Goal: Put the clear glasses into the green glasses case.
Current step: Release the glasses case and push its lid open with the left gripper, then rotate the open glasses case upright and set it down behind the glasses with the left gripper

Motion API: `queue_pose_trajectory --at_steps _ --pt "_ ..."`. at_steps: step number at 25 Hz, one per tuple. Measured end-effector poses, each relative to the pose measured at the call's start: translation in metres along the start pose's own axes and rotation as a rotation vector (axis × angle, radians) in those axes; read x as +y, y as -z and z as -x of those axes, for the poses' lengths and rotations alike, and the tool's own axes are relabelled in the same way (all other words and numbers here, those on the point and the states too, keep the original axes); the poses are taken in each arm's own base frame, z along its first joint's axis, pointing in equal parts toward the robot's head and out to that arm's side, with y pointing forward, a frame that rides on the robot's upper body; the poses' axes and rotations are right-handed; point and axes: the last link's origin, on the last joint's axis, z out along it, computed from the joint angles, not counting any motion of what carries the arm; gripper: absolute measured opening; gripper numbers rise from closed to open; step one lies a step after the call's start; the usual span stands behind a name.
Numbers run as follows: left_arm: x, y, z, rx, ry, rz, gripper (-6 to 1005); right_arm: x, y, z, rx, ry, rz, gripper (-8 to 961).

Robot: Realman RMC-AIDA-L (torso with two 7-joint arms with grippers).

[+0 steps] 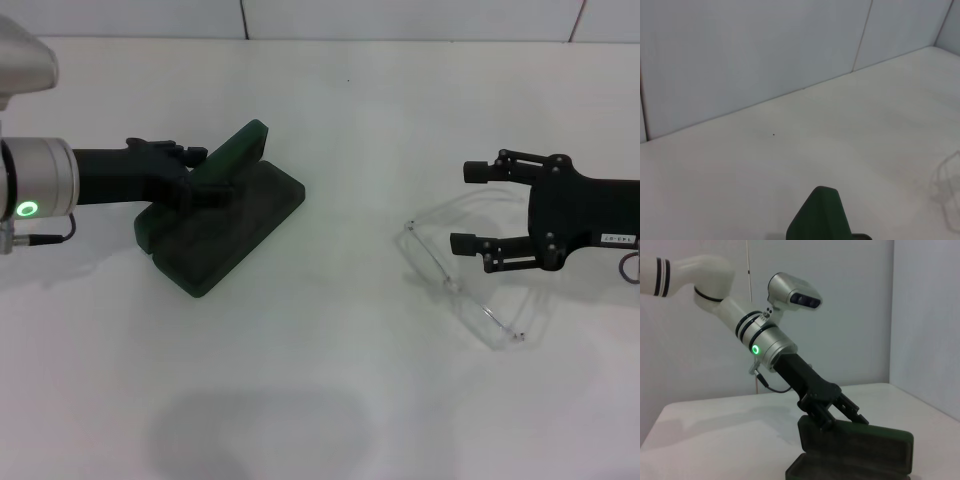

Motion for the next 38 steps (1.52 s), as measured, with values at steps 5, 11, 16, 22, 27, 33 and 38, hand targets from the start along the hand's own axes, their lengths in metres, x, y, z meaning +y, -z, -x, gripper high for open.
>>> queue_pose_trajectory --at_steps 5,11,16,22,27,33,38 --pt "-0.001 0.001 0.001 -0.012 -0.007 -0.006 711 0.001 0.000 -0.001 0.005 0.012 0.003 870" --pt "-0.002 -0.003 -0.002 -0.047 -0.041 -0.010 562 0.003 0.000 -0.002 0.009 0.015 0.015 868" --pt "-0.002 -0.006 -0.007 -0.064 -0.073 -0.010 340 0.016 0.002 -0.006 0.033 0.036 0.101 866" --pt "0.001 -0.004 -0.027 -0.030 -0.172 -0.023 261 0.036 0.004 -0.012 0.005 0.104 0.165 864" --pt "0.011 -0.011 -0.051 -0.013 -0.281 -0.005 221 0.049 -0.002 -0.020 0.001 0.125 0.194 863" --pt "0.030 -0.035 -0.078 -0.062 -0.477 0.050 223 0.064 -0.013 -0.027 -0.017 0.127 0.211 861" --pt "0.046 -0.057 -0.082 -0.108 -0.610 0.062 232 0.073 -0.019 -0.031 -0.027 0.127 0.225 859"
